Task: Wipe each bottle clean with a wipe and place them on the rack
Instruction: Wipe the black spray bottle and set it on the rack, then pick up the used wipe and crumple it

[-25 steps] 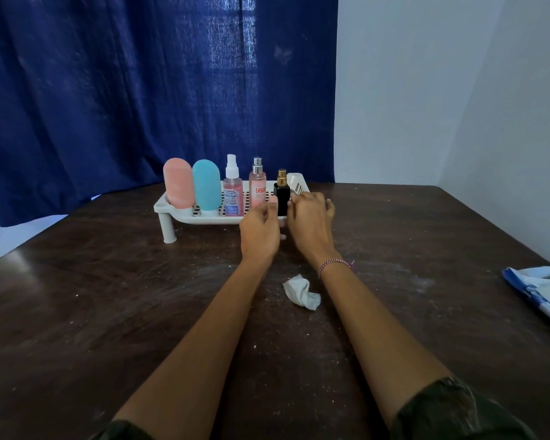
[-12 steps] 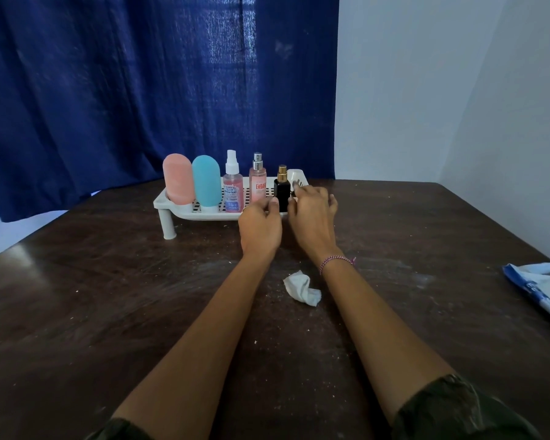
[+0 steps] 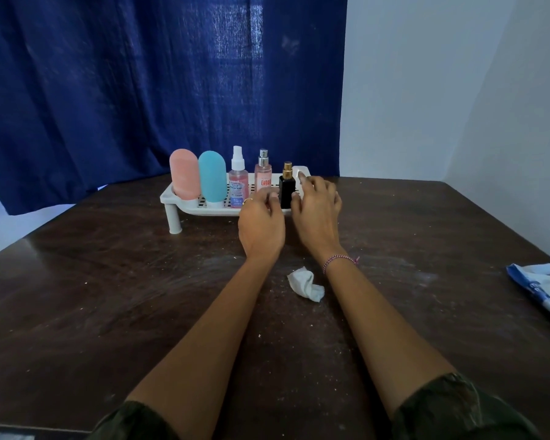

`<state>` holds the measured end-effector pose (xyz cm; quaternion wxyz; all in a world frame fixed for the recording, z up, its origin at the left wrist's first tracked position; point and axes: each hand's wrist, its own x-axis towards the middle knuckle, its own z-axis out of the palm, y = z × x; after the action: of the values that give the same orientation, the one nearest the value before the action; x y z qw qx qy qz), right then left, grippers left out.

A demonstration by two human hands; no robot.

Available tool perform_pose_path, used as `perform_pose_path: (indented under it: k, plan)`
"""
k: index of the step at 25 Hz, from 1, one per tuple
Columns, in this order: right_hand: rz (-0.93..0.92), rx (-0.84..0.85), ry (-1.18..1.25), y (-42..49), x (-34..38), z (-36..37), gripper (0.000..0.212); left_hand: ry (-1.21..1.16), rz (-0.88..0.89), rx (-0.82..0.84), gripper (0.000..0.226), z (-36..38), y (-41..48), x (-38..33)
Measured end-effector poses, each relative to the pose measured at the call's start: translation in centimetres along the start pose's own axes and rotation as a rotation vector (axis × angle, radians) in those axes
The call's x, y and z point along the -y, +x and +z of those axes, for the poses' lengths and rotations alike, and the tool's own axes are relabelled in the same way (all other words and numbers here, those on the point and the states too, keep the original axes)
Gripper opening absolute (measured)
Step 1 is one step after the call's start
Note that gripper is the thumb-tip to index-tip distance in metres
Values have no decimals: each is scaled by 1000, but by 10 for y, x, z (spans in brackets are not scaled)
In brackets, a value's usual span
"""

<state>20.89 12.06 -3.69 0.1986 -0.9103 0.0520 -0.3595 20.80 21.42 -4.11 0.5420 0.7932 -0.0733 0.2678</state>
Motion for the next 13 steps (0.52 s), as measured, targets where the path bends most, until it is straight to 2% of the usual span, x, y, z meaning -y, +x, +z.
perform_pose_path:
  k: [7, 13]
  plan:
    - [-53, -126, 57, -8, 6, -10, 43, 144, 175, -66, 26, -4, -5, 9]
    - [21, -158, 177, -34, 5, -33, 33, 150, 241, -40, 24, -13, -18, 4]
